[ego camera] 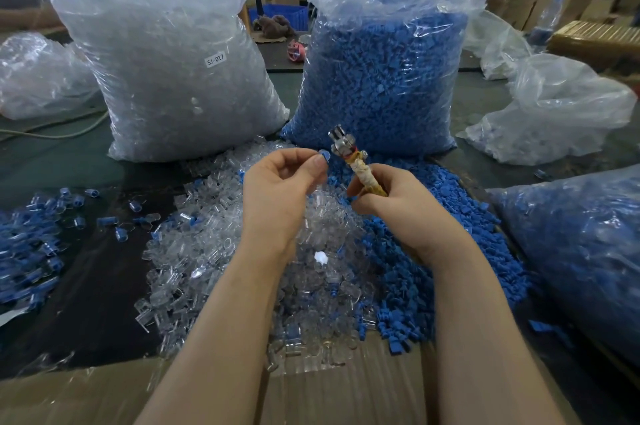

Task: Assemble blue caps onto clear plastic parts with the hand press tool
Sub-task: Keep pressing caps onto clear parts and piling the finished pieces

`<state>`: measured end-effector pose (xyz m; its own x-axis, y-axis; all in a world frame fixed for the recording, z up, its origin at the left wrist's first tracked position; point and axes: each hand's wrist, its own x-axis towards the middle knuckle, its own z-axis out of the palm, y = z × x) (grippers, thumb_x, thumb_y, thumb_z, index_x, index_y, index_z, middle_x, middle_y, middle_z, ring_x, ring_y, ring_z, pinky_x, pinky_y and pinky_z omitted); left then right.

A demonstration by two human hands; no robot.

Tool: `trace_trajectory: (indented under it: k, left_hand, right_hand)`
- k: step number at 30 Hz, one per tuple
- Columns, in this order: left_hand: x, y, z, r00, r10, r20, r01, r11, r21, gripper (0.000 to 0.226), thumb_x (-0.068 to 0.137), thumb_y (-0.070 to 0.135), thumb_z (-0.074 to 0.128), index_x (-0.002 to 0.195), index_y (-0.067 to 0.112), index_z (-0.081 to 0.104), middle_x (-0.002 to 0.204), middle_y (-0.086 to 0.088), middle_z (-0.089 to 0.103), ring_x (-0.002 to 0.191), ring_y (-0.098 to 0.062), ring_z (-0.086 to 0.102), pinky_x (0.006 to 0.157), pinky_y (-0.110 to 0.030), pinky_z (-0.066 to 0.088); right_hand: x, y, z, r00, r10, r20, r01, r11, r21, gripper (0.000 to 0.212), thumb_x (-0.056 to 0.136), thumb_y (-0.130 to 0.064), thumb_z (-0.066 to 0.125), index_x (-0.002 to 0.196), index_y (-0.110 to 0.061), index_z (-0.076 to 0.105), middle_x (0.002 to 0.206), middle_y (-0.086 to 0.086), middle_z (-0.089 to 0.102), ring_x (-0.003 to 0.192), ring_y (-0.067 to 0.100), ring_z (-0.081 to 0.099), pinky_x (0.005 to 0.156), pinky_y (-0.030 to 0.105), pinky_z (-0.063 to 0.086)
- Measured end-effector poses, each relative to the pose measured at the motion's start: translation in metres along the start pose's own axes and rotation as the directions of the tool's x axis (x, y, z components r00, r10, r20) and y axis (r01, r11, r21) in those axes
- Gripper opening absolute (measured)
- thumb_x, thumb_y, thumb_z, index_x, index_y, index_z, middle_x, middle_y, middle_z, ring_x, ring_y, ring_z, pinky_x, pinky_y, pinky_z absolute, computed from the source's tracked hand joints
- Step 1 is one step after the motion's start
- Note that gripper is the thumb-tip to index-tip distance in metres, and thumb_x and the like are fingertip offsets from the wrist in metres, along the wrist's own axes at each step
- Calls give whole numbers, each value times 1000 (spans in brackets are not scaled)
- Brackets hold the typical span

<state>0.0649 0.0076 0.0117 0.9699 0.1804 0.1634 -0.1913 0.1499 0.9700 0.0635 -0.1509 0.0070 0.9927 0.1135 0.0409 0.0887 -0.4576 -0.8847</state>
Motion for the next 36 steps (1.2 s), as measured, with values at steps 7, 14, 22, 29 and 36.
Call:
trace_trajectory:
  k: [7,14,22,29,36]
  left_hand:
    - [4,-1,-4,1000,-4,-2,4,999,-52,10,88,3,67,83,12,67,64,8,70,64,-4,66,64,-15,51]
    - [5,0,-6,999,-31,14,32,996,-78,8,89,4,66,86,10,68,68,6,71,65,-4,66,64,-14,51]
    - [6,0,-9,999,-48,15,49,994,-101,8,89,3,66,86,11,68,70,5,71,66,-5,67,65,-15,52]
    - [7,-2,-10,999,-42,2,42,996,-74,8,89,4,67,86,11,68,69,6,71,66,-5,66,65,-15,52]
    - [9,-2,-15,987,-121,-107,106,985,-140,5,87,7,69,88,12,68,73,3,74,68,-6,69,66,-16,55]
  right_hand:
    - [-1,-2,3,993,-1,116,4,1000,-19,27,67,-25,61,91,-13,60,79,4,54,71,20,49,69,37,40]
    - [-2,0,0,984,-38,171,48,997,-57,12,83,-4,61,91,-13,58,73,-4,51,59,8,42,55,23,35]
    - [-2,-1,6,990,-55,131,67,993,-92,6,81,-2,55,85,-5,53,68,5,45,57,14,37,56,31,31]
    - [-1,-3,10,991,-33,130,45,995,-94,21,82,-3,52,70,-19,46,64,3,41,55,14,33,57,34,29]
    - [3,0,9,998,5,59,6,982,-189,2,79,-15,56,79,-15,55,65,0,51,56,16,43,56,34,36]
